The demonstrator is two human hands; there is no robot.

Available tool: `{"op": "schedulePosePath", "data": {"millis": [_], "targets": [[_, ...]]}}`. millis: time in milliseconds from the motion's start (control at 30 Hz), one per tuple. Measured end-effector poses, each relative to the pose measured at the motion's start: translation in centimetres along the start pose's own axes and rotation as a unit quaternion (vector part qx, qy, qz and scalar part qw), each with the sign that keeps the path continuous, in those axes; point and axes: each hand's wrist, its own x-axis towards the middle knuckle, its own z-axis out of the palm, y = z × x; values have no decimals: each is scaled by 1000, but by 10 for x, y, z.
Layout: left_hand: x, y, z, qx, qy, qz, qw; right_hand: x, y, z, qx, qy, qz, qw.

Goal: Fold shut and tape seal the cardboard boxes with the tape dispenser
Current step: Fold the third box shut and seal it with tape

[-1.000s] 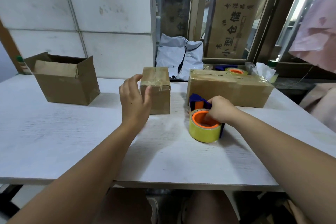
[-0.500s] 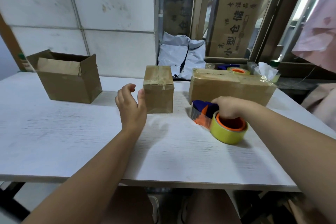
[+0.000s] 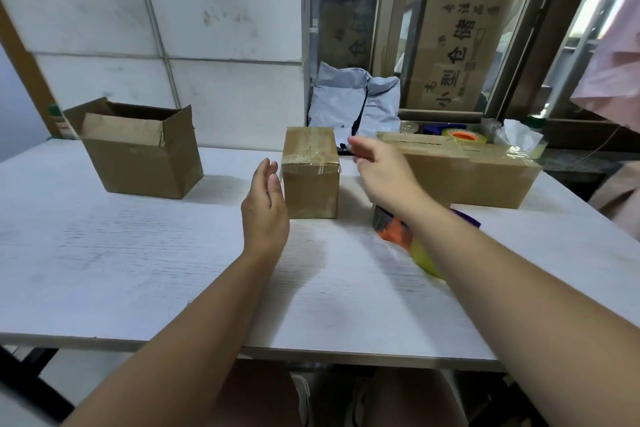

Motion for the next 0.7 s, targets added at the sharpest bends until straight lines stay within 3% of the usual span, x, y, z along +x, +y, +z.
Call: {"op": "schedulePosePath", "data": {"millis": [200,433,700], "targets": [[3,-4,-3,-86,-7,-29,996,-6,20,54,129,72,32,988],[4,3,-9,-123,30,-25,992,-22,33,72,192,161,-3,968],[10,2,-20,-142,-26,-22,989,-25,43,68,218,167,-13,962]]}}
